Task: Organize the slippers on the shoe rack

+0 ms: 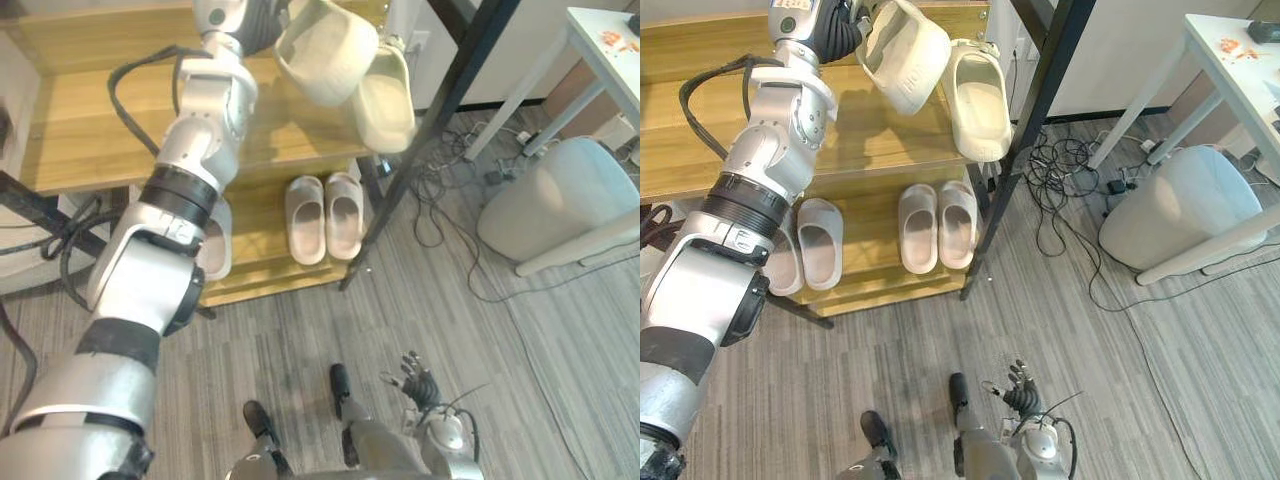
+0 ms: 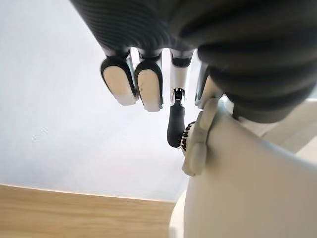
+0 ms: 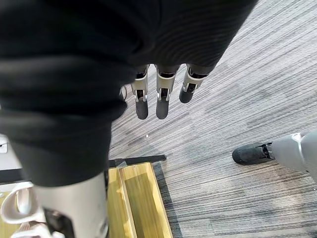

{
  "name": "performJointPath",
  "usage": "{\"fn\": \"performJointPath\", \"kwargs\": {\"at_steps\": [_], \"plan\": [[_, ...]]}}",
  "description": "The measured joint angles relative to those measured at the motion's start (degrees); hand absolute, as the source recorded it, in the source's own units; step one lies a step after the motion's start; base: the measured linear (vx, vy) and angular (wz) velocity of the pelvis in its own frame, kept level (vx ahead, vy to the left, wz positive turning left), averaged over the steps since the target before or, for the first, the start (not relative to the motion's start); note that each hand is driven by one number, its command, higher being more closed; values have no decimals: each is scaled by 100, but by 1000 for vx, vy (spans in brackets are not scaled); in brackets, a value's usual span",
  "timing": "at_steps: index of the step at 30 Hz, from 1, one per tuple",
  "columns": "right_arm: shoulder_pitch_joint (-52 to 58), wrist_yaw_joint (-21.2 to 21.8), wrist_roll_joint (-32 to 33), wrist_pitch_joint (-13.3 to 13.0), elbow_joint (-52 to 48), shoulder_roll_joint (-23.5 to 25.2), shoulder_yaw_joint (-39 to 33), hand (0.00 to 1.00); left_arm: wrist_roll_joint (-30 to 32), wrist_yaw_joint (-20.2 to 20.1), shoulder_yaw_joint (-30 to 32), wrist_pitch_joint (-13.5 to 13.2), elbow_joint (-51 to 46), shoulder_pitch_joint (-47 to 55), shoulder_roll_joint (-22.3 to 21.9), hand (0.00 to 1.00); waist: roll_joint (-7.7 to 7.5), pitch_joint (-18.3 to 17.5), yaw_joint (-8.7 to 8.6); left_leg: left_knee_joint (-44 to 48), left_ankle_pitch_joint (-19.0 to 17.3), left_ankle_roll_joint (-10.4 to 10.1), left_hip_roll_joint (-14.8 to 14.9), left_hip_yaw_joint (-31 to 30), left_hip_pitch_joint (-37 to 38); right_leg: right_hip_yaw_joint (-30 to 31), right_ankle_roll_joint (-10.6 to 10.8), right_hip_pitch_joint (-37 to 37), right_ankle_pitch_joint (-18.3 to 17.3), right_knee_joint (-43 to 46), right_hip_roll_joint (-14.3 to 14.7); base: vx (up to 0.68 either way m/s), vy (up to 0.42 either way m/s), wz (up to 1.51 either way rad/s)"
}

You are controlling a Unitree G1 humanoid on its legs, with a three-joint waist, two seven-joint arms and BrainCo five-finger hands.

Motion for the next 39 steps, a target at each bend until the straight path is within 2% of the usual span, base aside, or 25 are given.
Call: {"fn": "performJointPath", "kwargs": {"at_steps": [1, 2, 4, 5, 6, 7, 9, 13, 15, 17, 20, 23, 28, 32, 34, 36, 37, 39], "plan": [[-55, -2, 6, 0, -7, -11, 1, 0, 0, 0, 0, 14, 0, -4, 28, 100, 8, 62, 7, -1, 9, -8, 5, -1, 0, 3, 0, 0, -1, -2, 3, 17, 32, 0], [-67, -3, 7, 0, -8, -16, 3, 0, 0, 0, 0, 15, 0, -6, 28, 0, 10, 77, 7, -1, 9, -8, 6, -1, 0, 3, 0, 0, -1, -2, 4, 0, 0, 0], [-121, -7, 9, 0, -33, -49, 6, 0, -2, -1, 0, 14, 0, -32, 28, 0, 12, 144, 14, -3, 14, -15, 8, -4, -18, 3, 6, -5, -24, -13, 3, 26, 40, 10], [-82, -14, 11, 0, -126, -63, 6, 0, -2, -3, -2, 9, -2, -81, 26, 0, -15, 151, -3, -2, 104, -69, -37, -5, -63, -6, 52, 1, -299, -8, -68, 33, 40, 19], [-71, -16, 11, -1, -143, -63, 6, 0, -3, -3, -3, 8, -2, -95, 26, 0, -35, 155, -10, -2, 143, -76, -63, -4, -64, -9, 61, 9, -424, -3, -100, 59, 46, 26], [-95, -33, 13, 5, -176, -126, 9, 0, -3, -1, 0, 5, -76, -204, 26, 0, -69, 219, 11, -21, 240, -93, -115, 5, -128, -156, -128, -55, -737, 27, -183, 39, 29, 11], [-129, -52, 17, 8, -183, -137, 42, 0, -4, -3, -3, 26, -76, -238, 23, 0, -72, 222, 25, -30, 323, -137, -92, 2, -169, -332, -129, -90, -735, 29, -201, 48, 26, 5], [-101, -59, 24, 10, -197, -137, 50, 0, -9, -3, -32, 29, -75, -314, -49, 0, -76, 224, -2, -31, 342, -113, -130, -10, -169, -492, -120, -66, -697, 47, -271, 104, 52, 10], [-98, -58, 98, 10, -198, -129, 58, 0, -11, -3, -35, 25, -75, -417, -57, 0, -77, 225, -8, -31, 322, -81, -190, -42, -169, -543, -181, -45, -631, 63, -338, 119, 103, 14], [-98, -59, 116, 12, -198, -93, 91, 0, -11, -3, -35, 34, -75, -471, -59, 0, -77, 225, -18, -20, 296, -45, -224, -113, -163, -592, -165, -2, -608, 62, -375, 102, 92, 18], [-108, -53, 116, 12, -204, -85, 178, 0, -12, -4, -34, 79, -74, -489, -56, 0, -77, 225, -6, 1, 266, 3, -219, -208, -156, -606, -31, 40, -436, 62, -388, 101, 102, 13], [-108, -55, 116, 19, -204, -85, 177, 0, -32, -5, -31, 79, -75, -489, -54, 0, -77, 225, 12, 0, 169, 62, -220, -260, -156, -587, -26, 47, -285, 56, -395, 46, 80, 2], [-126, -56, 116, 52, -204, -87, 177, 0, -222, -5, 5, 76, -75, -488, -82, 0, -77, 225, 21, -2, 163, 78, -219, -310, -155, -574, -29, 74, -269, 43, -402, 14, 49, 4], [-137, -60, 117, 83, -201, -91, 174, 0, -717, 2, 309, 63, -75, -472, -250, 0, -77, 226, 35, -30, 191, 51, -217, -311, -138, -559, -40, 120, -352, 1, -404, 3, 24, 2], [-113, -73, 117, 92, -188, -87, 174, 0, -1103, 61, 579, -2, -232, -311, -368, 0, -104, 243, 36, -32, 211, 35, -270, -313, -59, -581, -144, 214, -620, 8, -464, 28, 27, 7], [-128, -100, 114, 154, -141, -93, 177, 0, -1545, 212, 951, -72, -500, -3, -545, 0, -74, 250, 73, -33, 251, -23, -244, -310, -23, -612, -116, 222, -726, 52, -439, 39, 26, 0], [-129, -125, 112, 201, -72, -93, 187, 0, -2088, 348, 1160, -192, -815, 334, -729, 0, -74, 250, 80, -33, 274, -42, -228, -324, -22, -657, -128, 235, -745, 69, -426, 40, 23, 6], [-139, -161, 110, 219, 39, -92, 188, 0, -2611, 448, 1219, -315, -1074, 673, -868, 0, -74, 250, 112, -33, 282, -37, -234, -337, -15, -689, -143, 252, -734, 78, -440, 48, 32, 8]]}}
